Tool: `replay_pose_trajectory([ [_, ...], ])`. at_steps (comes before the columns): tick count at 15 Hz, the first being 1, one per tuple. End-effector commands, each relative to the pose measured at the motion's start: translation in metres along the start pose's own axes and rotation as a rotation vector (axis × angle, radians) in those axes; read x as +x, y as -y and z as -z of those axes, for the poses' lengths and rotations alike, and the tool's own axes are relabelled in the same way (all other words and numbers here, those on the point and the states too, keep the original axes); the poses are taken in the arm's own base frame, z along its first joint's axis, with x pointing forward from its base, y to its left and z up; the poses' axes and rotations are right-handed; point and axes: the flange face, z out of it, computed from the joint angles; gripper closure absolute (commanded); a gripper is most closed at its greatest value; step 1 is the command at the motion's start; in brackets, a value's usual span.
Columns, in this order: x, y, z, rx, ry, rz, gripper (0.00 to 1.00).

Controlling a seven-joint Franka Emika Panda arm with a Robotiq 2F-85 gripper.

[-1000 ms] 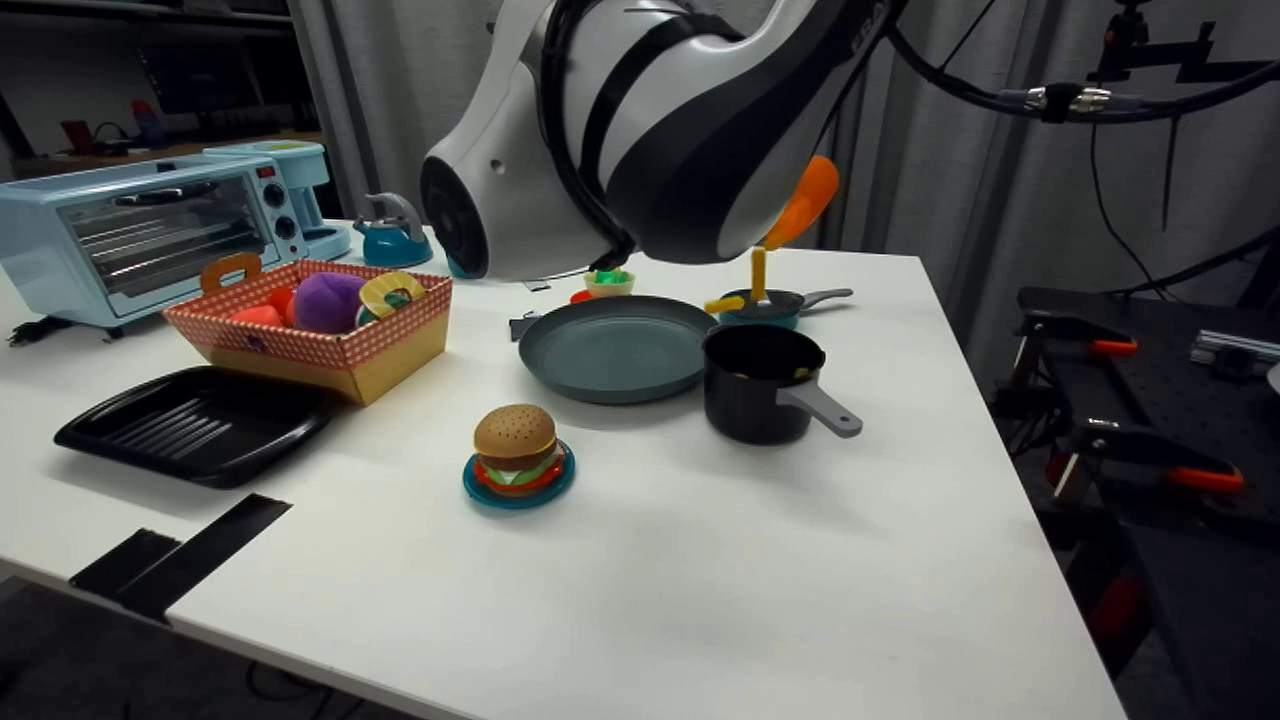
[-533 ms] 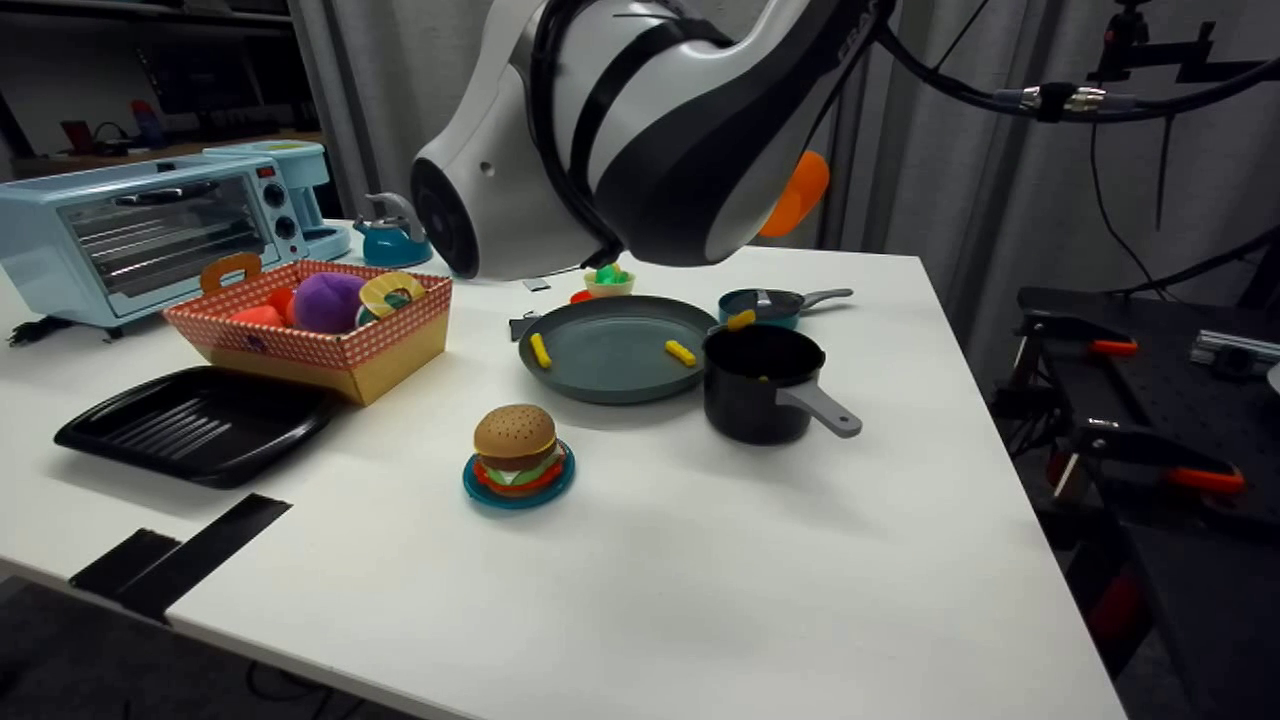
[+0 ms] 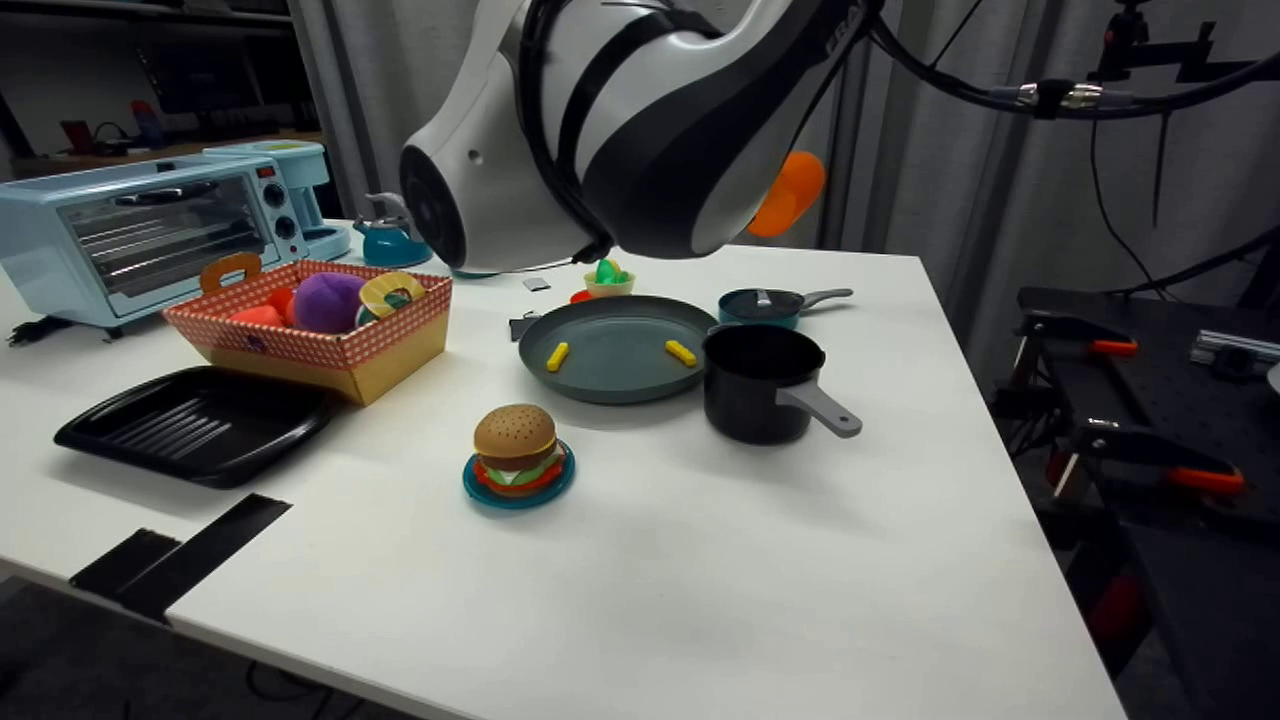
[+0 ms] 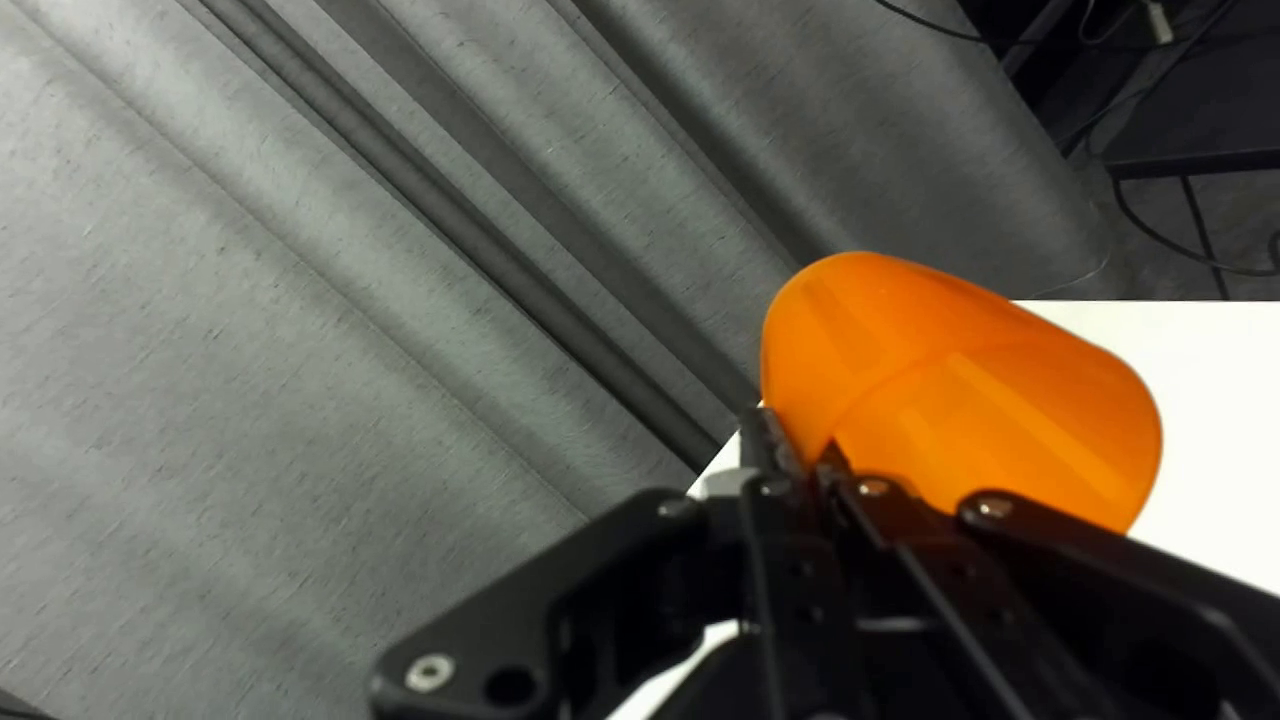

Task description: Pour the contents of the cup into the pot

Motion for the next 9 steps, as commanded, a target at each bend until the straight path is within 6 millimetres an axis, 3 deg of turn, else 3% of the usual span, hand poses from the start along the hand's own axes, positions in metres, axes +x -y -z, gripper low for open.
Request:
replay_pose_trajectory([
  [1, -0.009, -0.015, 0.002, 0.113, -0.085, 0.018, 0.99],
  [6, -0.026, -0.043, -0.006, 0.311, -0.240, -0.001, 0.99],
  [9, -0.039, -0.065, -0.031, 0.442, -0.318, -0.041, 0.99],
])
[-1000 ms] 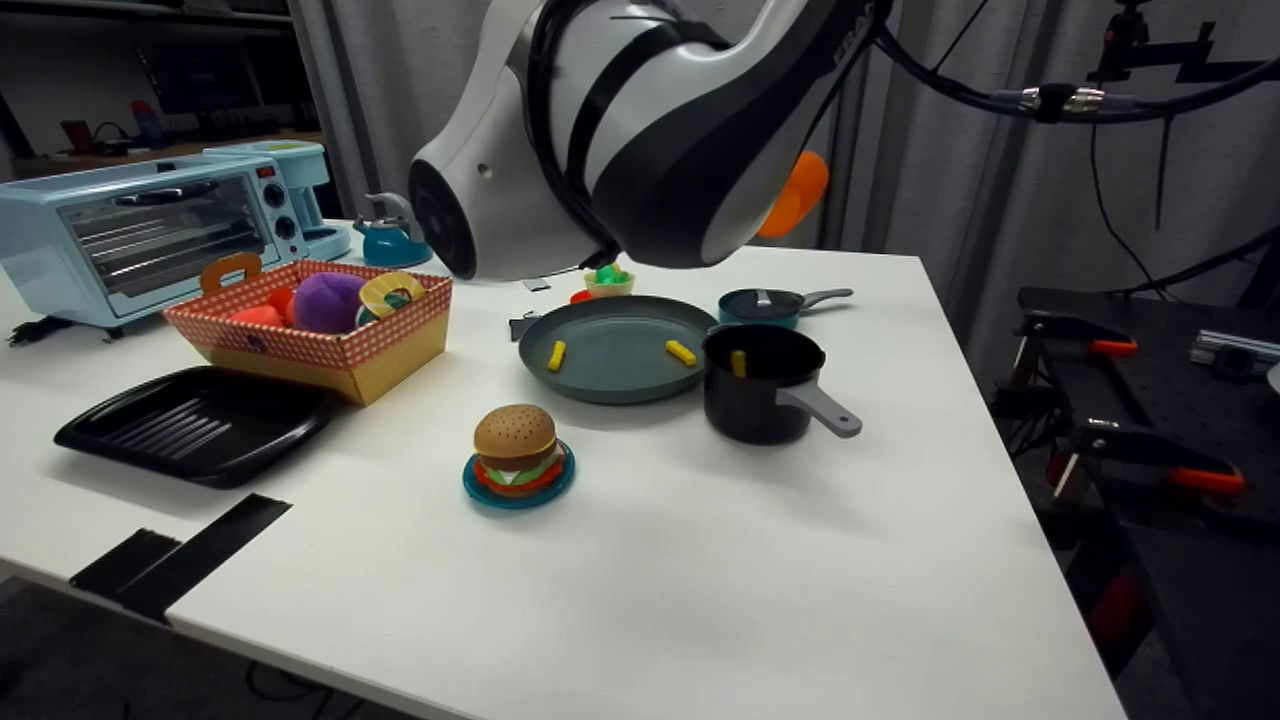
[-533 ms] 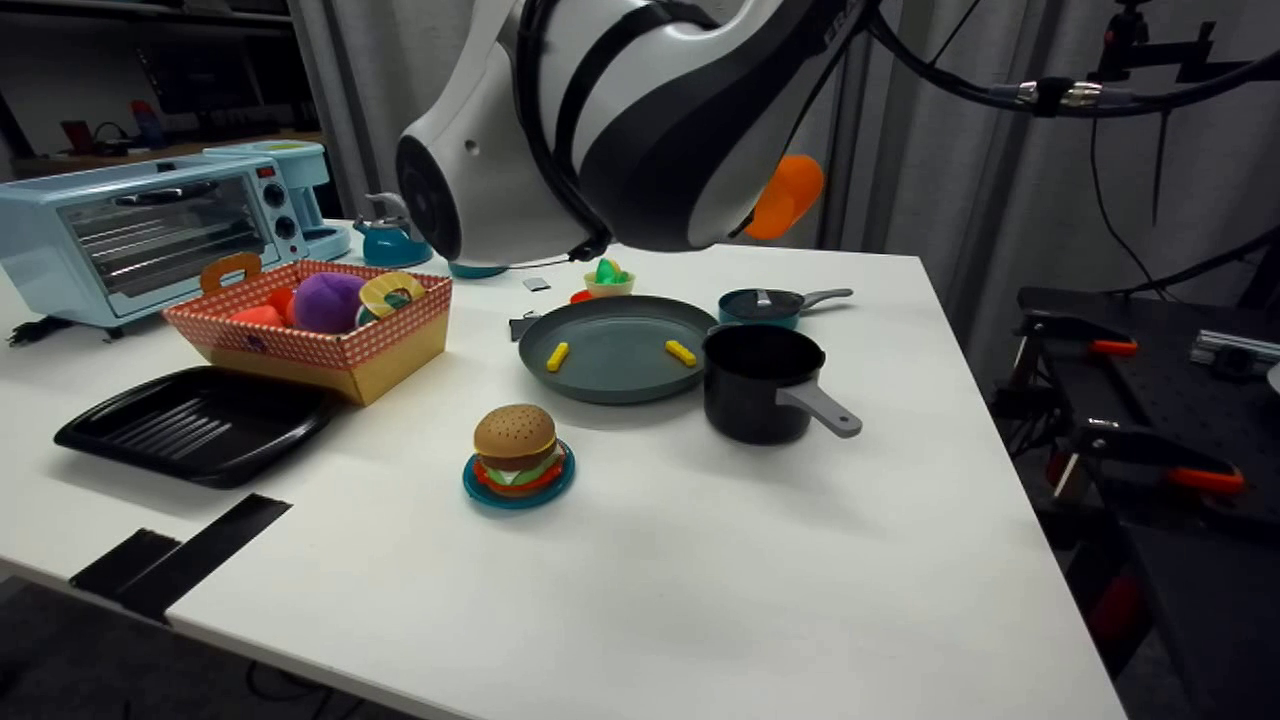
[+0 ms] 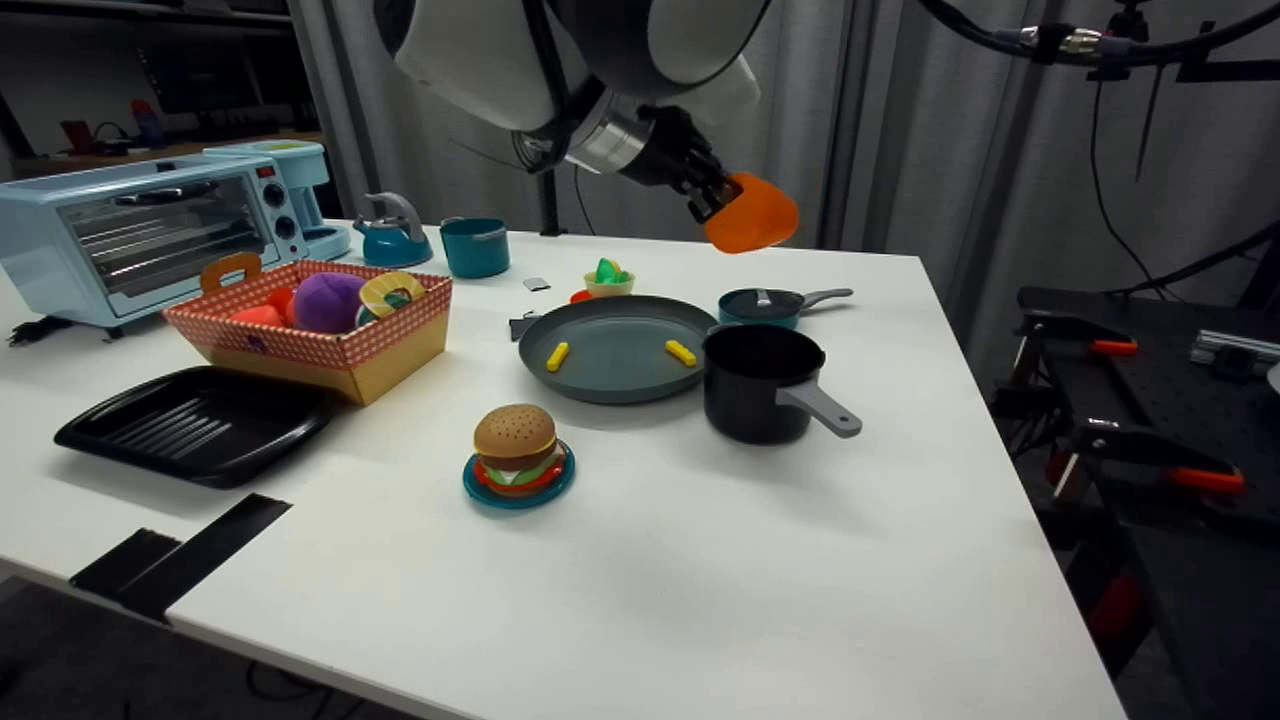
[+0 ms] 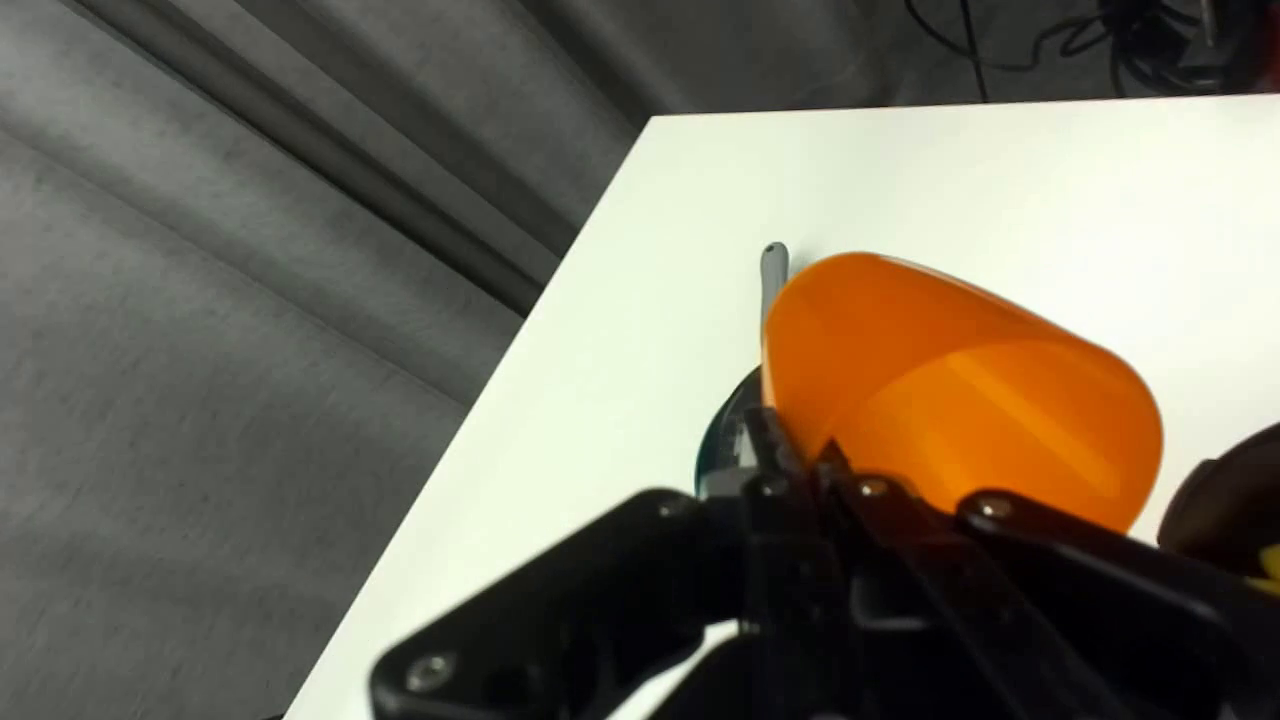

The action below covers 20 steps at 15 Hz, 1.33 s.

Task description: Pour the contents of the cup into the pot

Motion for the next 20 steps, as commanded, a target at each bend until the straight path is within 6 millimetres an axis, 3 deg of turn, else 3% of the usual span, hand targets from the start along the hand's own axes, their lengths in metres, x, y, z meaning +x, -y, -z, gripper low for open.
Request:
replay_pose_trajectory([
  [1, -0.035, -0.035, -0.020, 0.163, -0.104, -0.031, 0.99],
  [6, -0.066, -0.073, -0.054, 0.371, -0.255, -0.081, 0.99],
  [9, -0.082, -0.086, -0.073, 0.493, -0.352, -0.103, 0.99],
  [15, -0.107, -0.098, -0.095, 0.717, -0.568, -0.110, 0.99],
  [20, -0.116, -0.101, -0.112, 0.889, -0.761, -0.066, 0.99],
])
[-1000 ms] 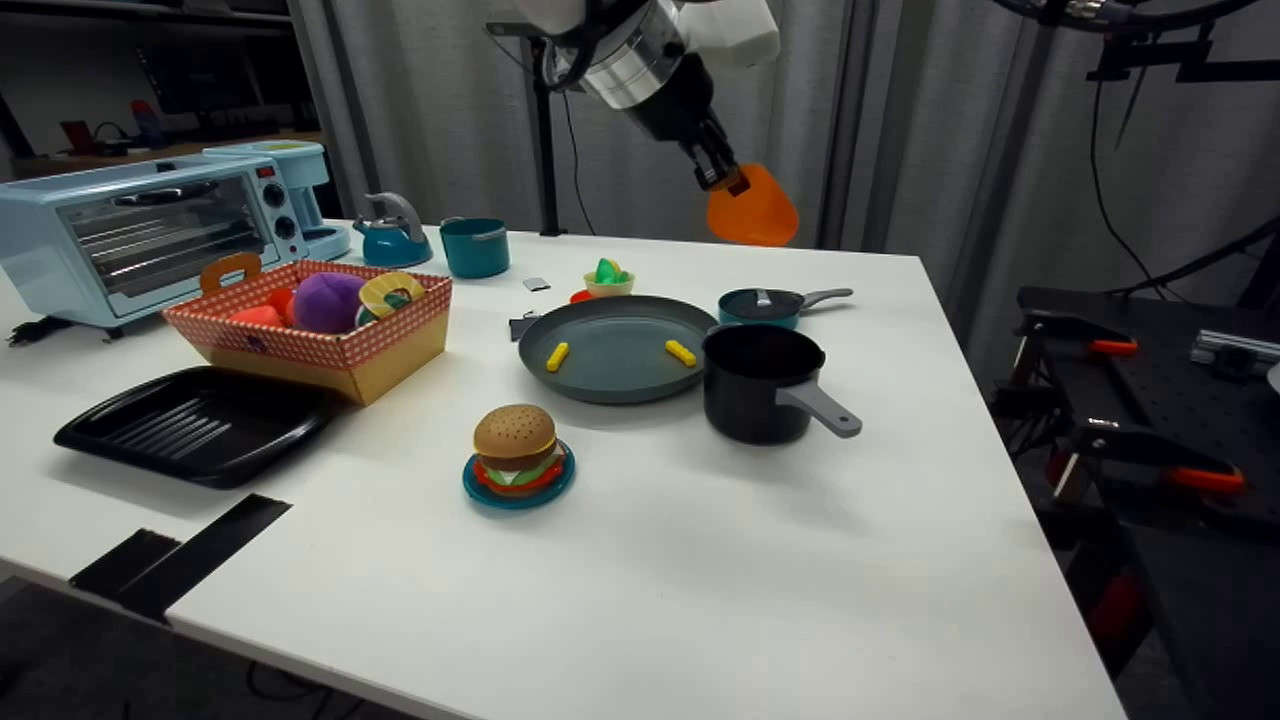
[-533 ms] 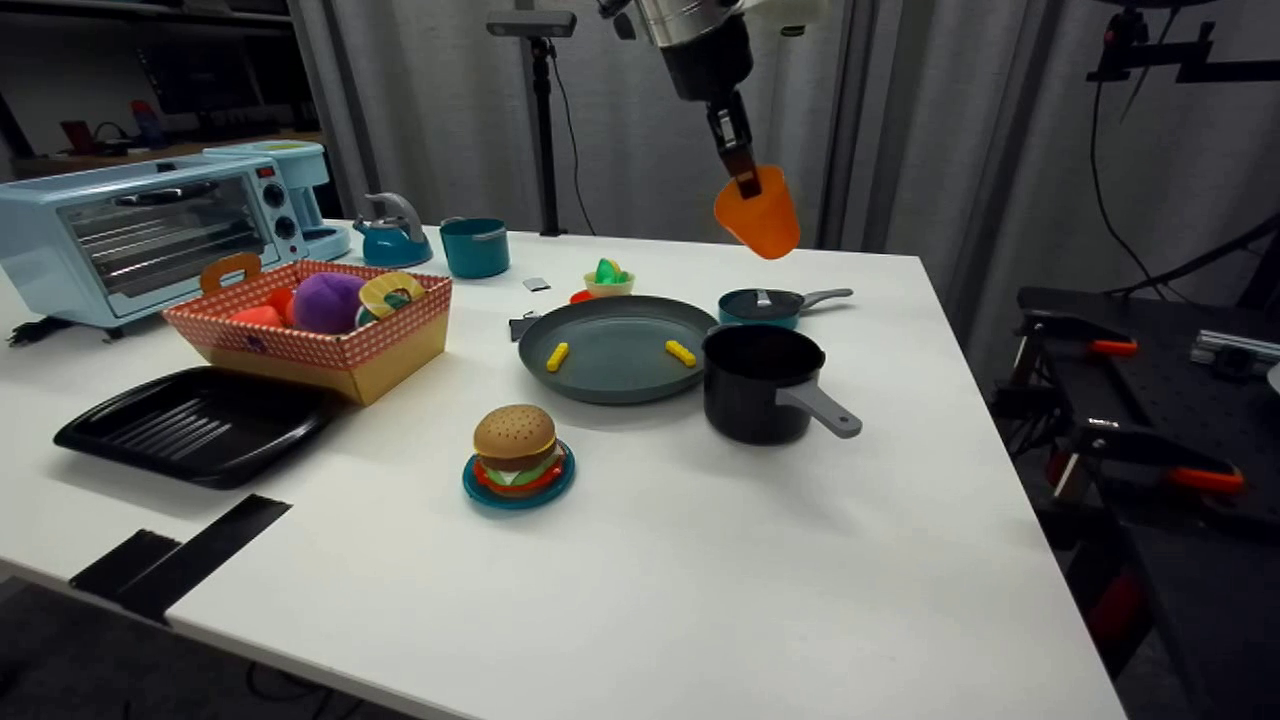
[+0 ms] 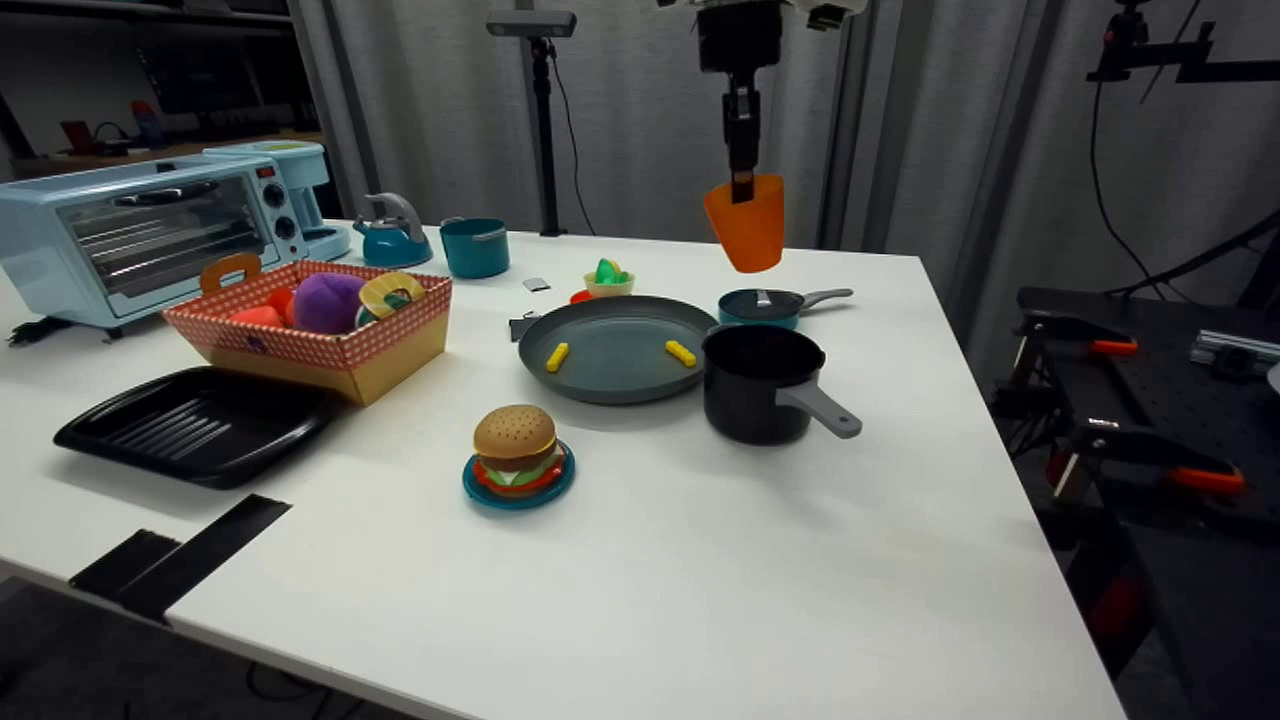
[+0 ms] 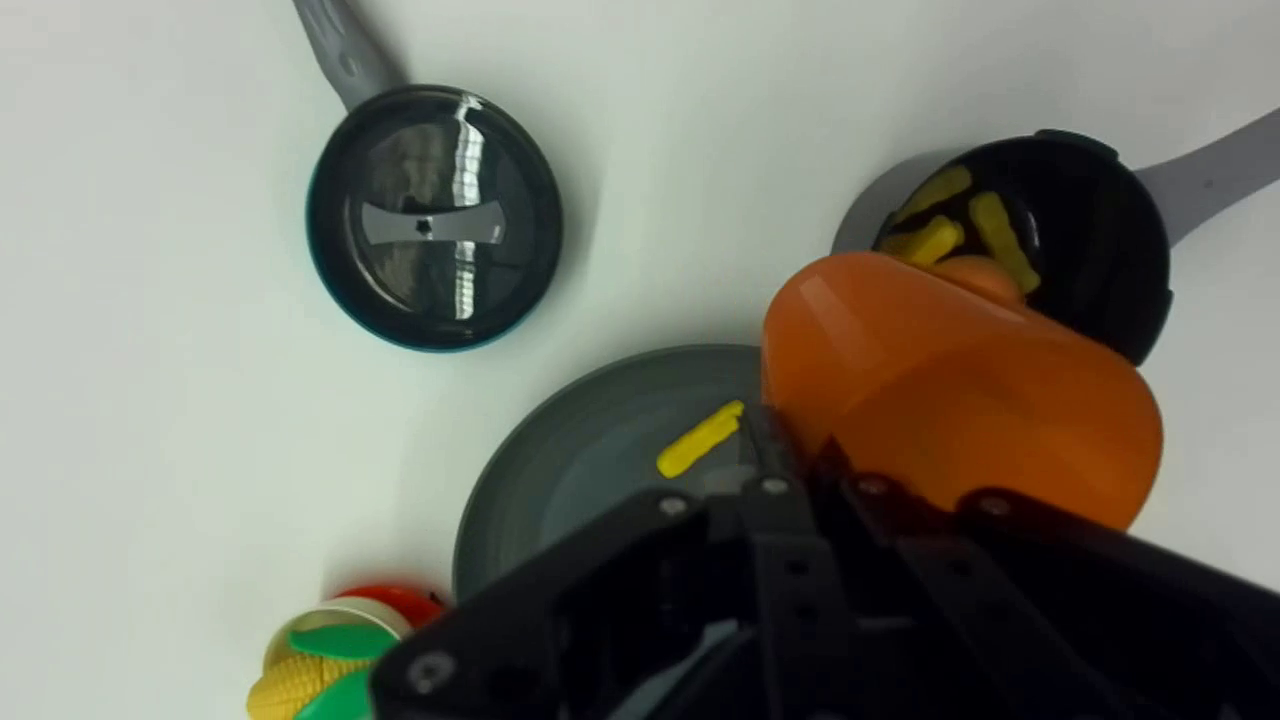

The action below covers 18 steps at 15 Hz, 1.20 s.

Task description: Pour the contents of the cup into the pot

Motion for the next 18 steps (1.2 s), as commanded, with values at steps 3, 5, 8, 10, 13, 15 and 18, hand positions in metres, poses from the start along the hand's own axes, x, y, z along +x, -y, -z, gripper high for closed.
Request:
replay_pose_trajectory([
  [3, -0.022, -0.019, -0.005, 0.198, -0.151, 0.092, 0.99],
  [5, -0.025, -0.026, -0.016, 0.235, -0.152, 0.120, 0.99],
  [8, -0.032, -0.037, -0.031, 0.247, -0.136, 0.144, 0.99],
  [10, -0.037, -0.043, -0.043, 0.243, -0.113, 0.150, 0.99],
  [13, -0.044, -0.050, -0.061, 0.259, -0.093, 0.140, 0.99],
  [15, -0.049, -0.060, -0.070, 0.264, -0.088, 0.128, 0.99],
  [18, -0.058, -0.079, -0.079, 0.257, -0.092, 0.101, 0.99],
])
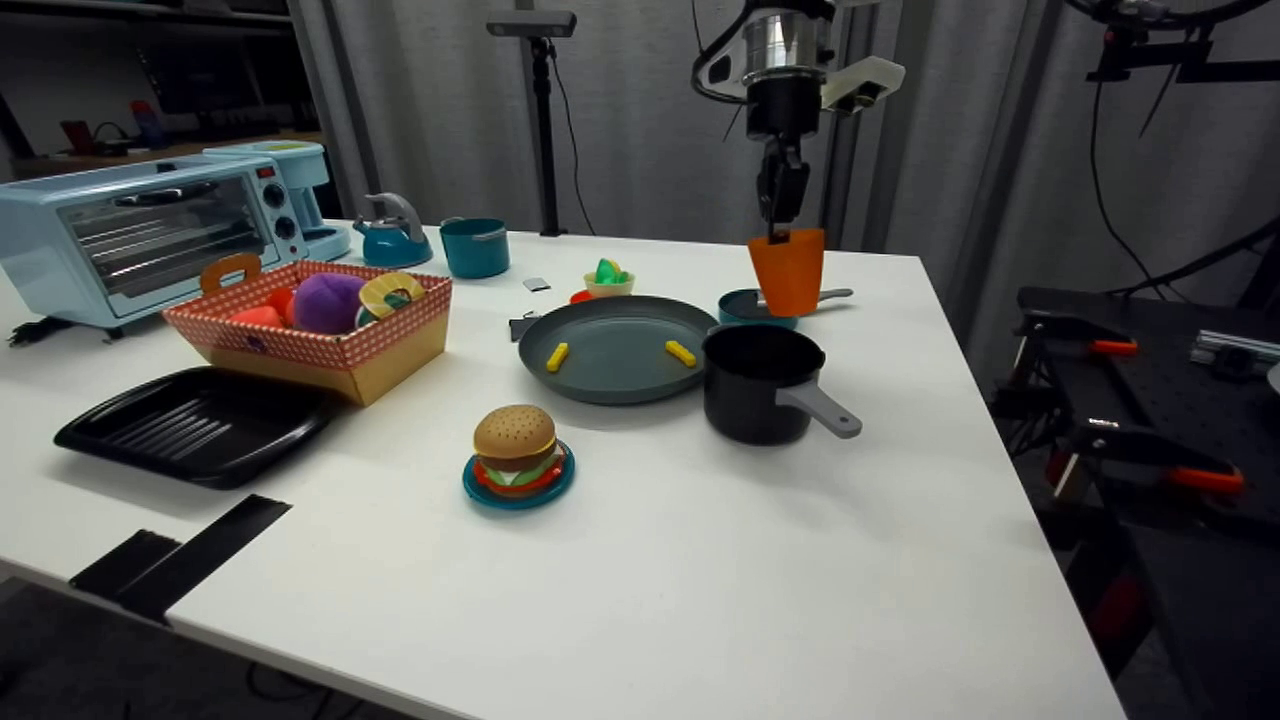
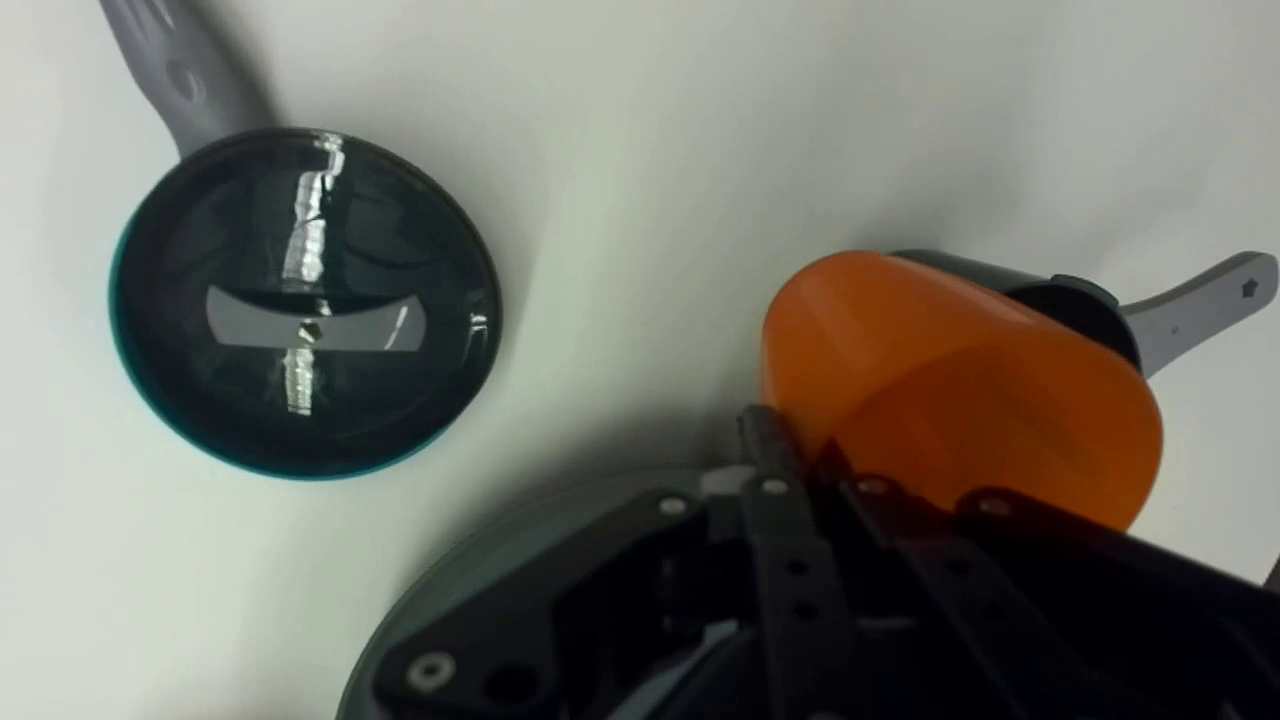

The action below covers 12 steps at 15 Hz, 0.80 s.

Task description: Pour the contents of the cup into the pot

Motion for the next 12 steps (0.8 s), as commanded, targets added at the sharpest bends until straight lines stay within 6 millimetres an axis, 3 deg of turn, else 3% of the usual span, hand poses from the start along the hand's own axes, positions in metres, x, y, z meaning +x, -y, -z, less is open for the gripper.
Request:
replay_pose_trajectory([
  [1, -0.016, -0.028, 0.000, -0.016, -0.032, -0.023, 0.99],
  [5, -0.024, -0.048, -0.008, -0.029, -0.043, -0.040, 0.99],
  [12, -0.014, -0.052, -0.036, -0.041, -0.049, -0.028, 0.99],
])
